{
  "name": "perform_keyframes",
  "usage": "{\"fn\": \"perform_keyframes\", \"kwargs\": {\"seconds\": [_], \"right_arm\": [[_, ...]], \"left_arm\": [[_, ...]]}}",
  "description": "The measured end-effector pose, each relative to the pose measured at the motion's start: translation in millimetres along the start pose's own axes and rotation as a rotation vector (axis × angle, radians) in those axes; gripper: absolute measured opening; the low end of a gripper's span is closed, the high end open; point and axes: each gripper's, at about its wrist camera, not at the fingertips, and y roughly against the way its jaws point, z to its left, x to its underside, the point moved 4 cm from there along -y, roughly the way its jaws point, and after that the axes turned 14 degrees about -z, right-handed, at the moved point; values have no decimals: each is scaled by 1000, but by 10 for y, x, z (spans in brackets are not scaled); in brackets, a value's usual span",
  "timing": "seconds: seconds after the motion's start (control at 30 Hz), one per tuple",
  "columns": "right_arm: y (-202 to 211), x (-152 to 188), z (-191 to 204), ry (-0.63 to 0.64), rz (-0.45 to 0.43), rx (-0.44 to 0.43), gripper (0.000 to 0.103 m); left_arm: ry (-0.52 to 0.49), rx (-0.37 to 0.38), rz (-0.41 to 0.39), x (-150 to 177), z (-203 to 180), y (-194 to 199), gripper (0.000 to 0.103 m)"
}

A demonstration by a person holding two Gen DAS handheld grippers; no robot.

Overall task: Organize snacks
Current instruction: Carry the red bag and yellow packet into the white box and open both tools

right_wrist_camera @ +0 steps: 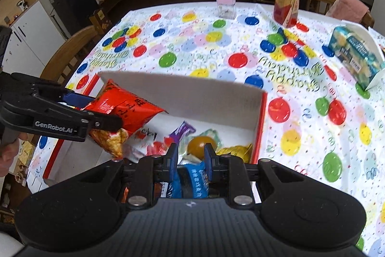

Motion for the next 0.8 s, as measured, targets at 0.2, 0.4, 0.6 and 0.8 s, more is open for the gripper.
{"fn": "perform_keyframes", "kwargs": {"seconds": [0.2,0.4,0.6,0.8], "right_arm": [[-98,117,27,-21,20,-8,23],[-135,153,37,-21,23,-9,23],[-125,173,58,-22,17,-11,23],[-60,183,49,-58,-6,-9,23]], "left_arm": [[-23,5,-5,15,-78,-111,55],[-45,33,23,13,-228,-309,55],[-47,37,41,51,-250,-407,56],[-38,22,36,81,-195,-421,62]]}}
